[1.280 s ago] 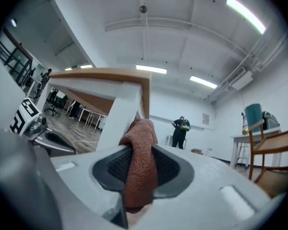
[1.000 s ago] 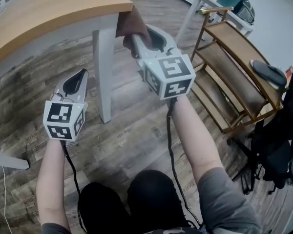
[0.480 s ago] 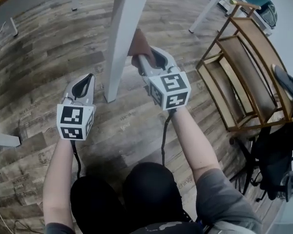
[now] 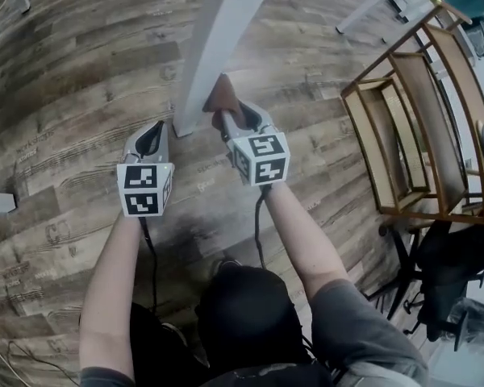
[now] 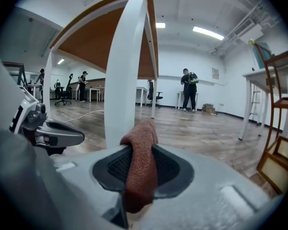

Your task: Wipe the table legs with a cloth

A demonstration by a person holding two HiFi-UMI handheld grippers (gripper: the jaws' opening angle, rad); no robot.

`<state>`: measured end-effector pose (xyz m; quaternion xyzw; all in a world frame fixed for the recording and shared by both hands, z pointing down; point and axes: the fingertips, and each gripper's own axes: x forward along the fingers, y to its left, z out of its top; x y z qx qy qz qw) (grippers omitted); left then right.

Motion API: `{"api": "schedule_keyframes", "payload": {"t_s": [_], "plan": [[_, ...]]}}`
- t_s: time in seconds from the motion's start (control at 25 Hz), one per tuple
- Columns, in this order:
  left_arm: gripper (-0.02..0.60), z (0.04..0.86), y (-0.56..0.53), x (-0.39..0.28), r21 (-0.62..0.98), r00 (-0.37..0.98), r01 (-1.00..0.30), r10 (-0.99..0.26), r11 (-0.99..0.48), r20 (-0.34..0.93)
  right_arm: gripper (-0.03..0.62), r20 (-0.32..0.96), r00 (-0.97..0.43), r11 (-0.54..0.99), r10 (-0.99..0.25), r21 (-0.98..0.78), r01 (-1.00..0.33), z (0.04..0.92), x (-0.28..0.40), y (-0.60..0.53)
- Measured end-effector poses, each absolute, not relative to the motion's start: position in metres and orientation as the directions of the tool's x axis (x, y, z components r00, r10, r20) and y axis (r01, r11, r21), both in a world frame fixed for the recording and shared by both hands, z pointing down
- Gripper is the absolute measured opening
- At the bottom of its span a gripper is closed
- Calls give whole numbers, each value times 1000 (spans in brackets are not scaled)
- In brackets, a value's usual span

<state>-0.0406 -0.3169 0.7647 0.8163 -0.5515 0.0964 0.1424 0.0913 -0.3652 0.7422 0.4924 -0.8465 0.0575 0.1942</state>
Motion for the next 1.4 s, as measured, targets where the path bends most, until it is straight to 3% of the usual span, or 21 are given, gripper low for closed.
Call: {"api": "schedule_keyframes", "payload": {"t_s": [0.4,0.64,0.8,0.92,1.04,1.2,1.4], "plan": [[18,803,-307,-44,165,359,-933,-843,-319,401,84,619,-375,510,-690,49,-859,867,98,-353],[18,796,-310,-49,189,357,-933,-851,-305,385,84,597,-374,498,-710,51,-866,853,104,-362],[18,755,-315,-65,165,359,-932,-875,-321,325,84,506,-398,516,-766,114,-849,787,114,-381],[18,718,-328,-74,24,369,-925,-885,-378,285,84,396,-470,586,-789,252,-770,709,106,-398],[18,667,-349,-83,-1,346,-935,-917,-353,197,84,275,-553,615,-786,432,-660,624,90,-413],[18,603,-363,-74,-100,370,-921,-926,-377,78,84,126,-609,521,-783,668,-532,522,74,-429],[18,576,-361,-62,-190,409,-894,-912,-406,24,84,-80,-668,357,-740,794,-491,413,58,-436]]}}
